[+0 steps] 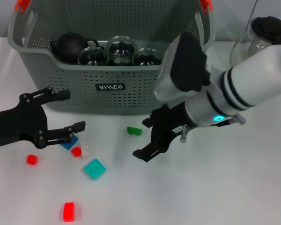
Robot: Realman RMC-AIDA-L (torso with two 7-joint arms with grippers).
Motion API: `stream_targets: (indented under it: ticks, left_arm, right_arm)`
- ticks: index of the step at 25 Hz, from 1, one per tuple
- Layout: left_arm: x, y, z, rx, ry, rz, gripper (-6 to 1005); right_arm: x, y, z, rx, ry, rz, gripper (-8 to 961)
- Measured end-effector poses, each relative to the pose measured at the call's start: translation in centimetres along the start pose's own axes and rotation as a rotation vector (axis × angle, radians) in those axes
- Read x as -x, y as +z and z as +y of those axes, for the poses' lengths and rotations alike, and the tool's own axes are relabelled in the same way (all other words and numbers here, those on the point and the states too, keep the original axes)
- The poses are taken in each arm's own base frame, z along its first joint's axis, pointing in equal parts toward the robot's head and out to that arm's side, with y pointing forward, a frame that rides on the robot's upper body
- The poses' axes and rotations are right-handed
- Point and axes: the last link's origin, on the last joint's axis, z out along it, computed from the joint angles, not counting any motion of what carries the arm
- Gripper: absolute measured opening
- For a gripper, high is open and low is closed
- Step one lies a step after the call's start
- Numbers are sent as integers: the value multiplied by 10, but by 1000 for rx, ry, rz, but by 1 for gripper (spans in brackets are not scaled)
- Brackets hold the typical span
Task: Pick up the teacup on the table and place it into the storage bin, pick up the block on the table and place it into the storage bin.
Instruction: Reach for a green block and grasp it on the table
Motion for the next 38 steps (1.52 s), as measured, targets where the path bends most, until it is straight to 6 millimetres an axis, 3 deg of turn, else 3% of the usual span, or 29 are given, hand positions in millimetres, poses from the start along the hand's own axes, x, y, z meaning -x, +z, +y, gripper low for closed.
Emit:
stream_targets:
  ticks: [2, 18, 38]
  left_arm:
    - [0, 0, 0, -2, 0, 1, 847]
    - [0, 0, -1, -10, -1, -1, 846]
    - [2, 1, 0, -13, 2, 5, 847]
  right_arm:
    - [-1, 10, 0, -4, 24, 1, 928]
    - [-9, 35, -12, -78, 123, -54, 918]
    - [-17, 50, -11, -110, 181, -78, 906]
